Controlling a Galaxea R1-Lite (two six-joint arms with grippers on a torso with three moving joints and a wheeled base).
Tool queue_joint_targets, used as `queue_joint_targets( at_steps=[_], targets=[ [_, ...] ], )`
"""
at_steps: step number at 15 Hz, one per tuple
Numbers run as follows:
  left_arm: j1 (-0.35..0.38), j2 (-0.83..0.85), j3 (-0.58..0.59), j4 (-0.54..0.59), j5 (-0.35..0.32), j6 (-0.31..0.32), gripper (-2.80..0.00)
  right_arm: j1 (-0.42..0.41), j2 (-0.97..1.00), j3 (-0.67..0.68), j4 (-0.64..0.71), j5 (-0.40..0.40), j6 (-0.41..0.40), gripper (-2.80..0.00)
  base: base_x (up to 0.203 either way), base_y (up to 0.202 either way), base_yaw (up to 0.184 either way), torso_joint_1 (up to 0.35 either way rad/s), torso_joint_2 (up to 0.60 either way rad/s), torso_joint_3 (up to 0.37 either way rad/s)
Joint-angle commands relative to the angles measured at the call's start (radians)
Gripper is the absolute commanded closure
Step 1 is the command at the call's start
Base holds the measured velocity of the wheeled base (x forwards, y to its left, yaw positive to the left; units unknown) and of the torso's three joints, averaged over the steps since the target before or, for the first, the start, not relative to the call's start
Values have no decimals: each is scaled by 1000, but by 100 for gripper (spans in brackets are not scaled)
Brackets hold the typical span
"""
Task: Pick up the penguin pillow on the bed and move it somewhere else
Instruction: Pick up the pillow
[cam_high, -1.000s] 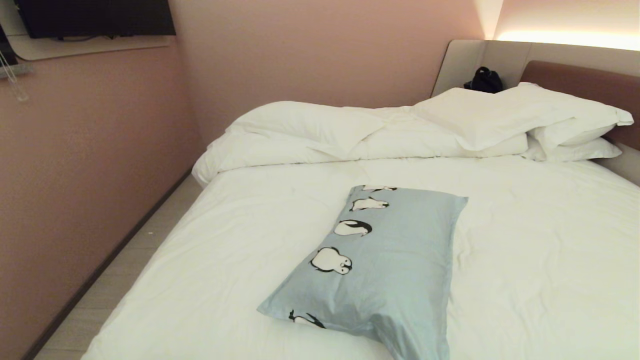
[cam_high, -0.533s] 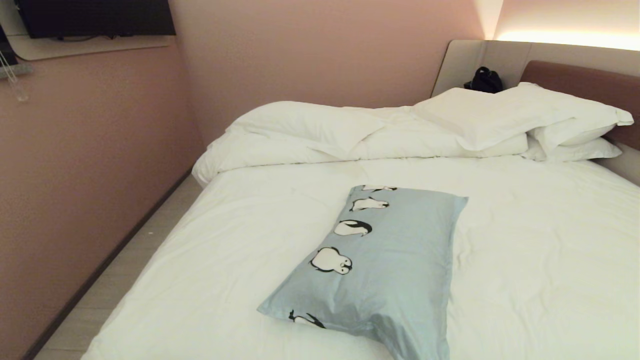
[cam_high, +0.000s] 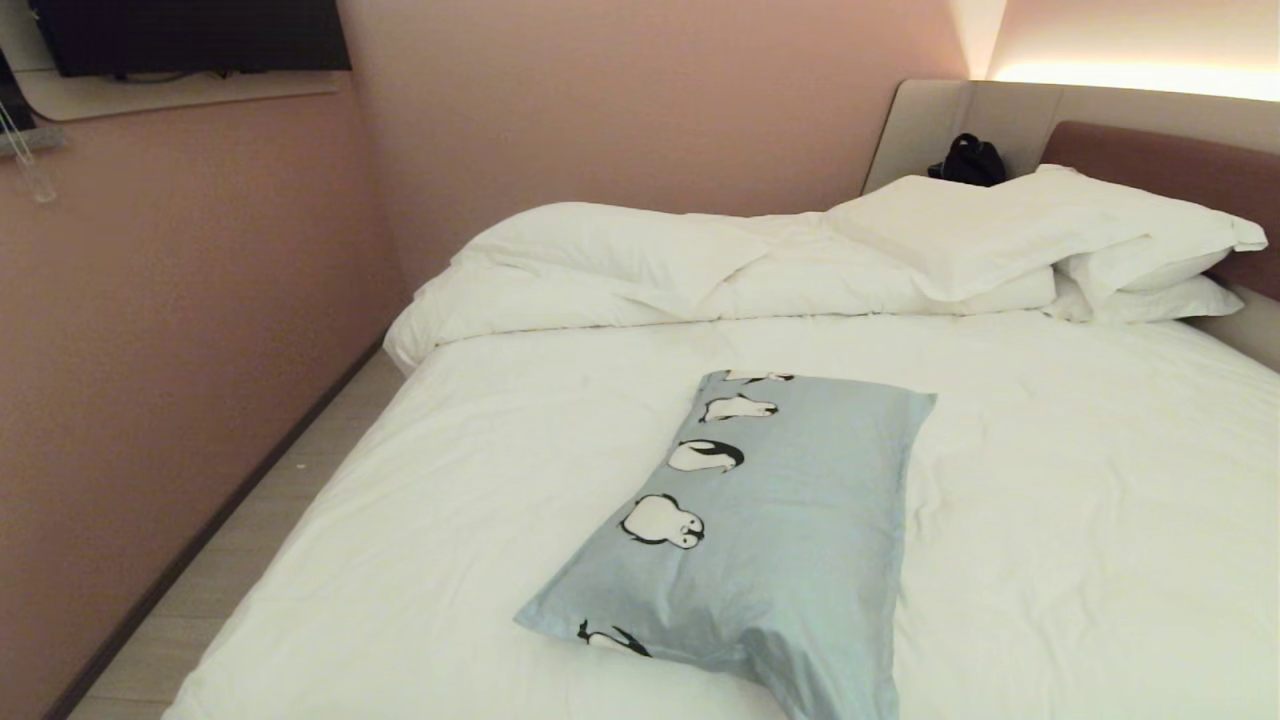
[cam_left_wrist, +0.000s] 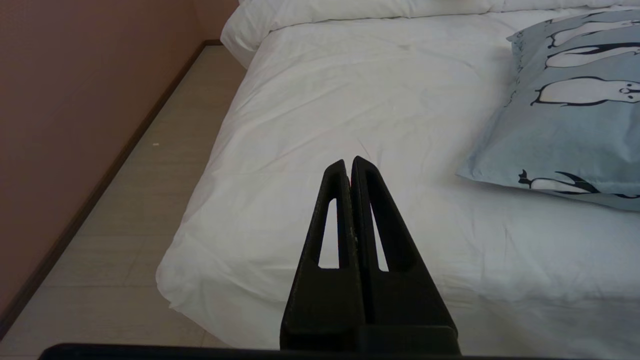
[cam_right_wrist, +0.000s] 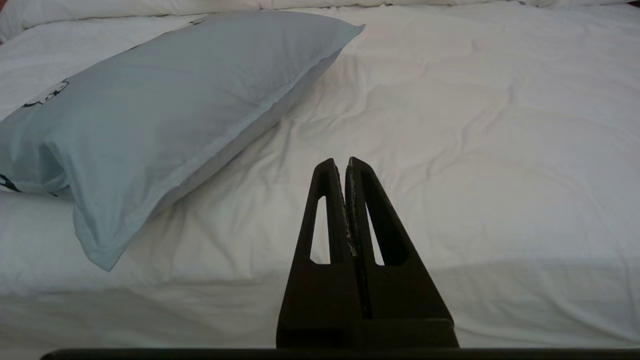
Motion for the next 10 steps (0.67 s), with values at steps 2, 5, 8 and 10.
queue_joint_targets(
  at_steps=[2,5,8,10],
  targets=[
    [0,0,0,-1,0,0,0,0,4,-84,63,8,2,0,0,0,0,0,0,0],
    [0,0,0,-1,0,0,0,0,65,-240,171,28,8,0,0,0,0,0,0,0],
    [1,0,0,-1,0,0,0,2,202,-308,183,32,18,0,0,0,0,0,0,0],
    [0,0,0,-1,0,0,0,8,335,-329,156,41,78,0,0,0,0,0,0,0]
  ],
)
